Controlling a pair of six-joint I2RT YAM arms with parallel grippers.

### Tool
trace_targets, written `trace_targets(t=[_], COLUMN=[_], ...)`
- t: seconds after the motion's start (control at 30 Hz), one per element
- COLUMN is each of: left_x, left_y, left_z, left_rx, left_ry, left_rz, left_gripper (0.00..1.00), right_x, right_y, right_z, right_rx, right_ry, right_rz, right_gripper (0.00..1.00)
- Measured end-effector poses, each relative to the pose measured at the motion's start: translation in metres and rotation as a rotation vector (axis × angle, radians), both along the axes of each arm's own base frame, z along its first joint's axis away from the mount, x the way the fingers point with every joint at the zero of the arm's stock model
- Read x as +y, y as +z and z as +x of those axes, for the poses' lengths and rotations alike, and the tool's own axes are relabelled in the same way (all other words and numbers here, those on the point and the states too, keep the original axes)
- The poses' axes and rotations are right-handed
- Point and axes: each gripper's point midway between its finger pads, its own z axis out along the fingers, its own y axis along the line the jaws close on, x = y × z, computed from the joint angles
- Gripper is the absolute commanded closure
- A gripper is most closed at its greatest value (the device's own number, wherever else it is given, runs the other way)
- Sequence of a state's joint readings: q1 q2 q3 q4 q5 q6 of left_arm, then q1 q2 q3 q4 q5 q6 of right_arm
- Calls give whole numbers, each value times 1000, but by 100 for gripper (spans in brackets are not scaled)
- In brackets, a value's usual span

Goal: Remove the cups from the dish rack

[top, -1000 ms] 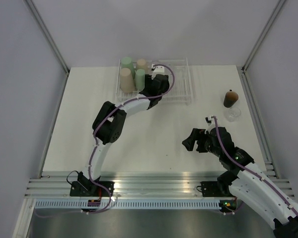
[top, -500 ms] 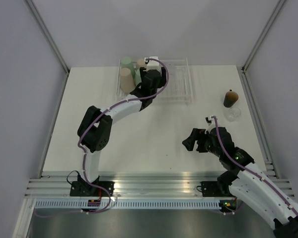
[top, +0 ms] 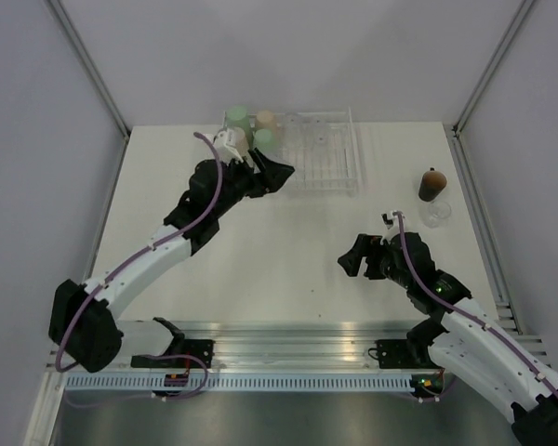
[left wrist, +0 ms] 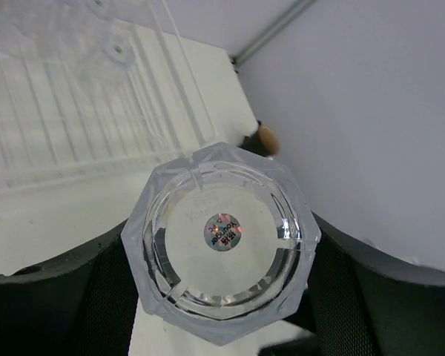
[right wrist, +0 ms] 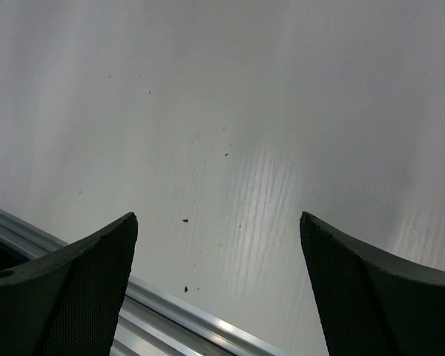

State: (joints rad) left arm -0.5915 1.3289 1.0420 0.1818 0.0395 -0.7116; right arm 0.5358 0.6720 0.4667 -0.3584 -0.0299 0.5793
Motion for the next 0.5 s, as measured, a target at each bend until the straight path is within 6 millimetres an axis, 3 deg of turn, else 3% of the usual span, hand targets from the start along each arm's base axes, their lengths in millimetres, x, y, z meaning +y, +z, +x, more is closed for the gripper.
trace_targets(t=[0.13,0.33,0.43,0.5], left_x=[11,19,21,19], left_y=[-16,-105,-135,-144], left_z=[-50,-101,-118,-125], left_rx=[93,400,528,583], left_ry=[-127,-242,-263,-282], left_rz=[-144,-313,-412,-485], left_gripper=[98,98,98,98], right_x=[14,46,61,70], right_y=[6,33,35,32], right_z=[3,0,-4,-6], right_rx=[-22,-128,-163,-168], right_ry=[46,159,209,234], right_rz=[36,125,153,163], right_gripper=[7,7,7,7])
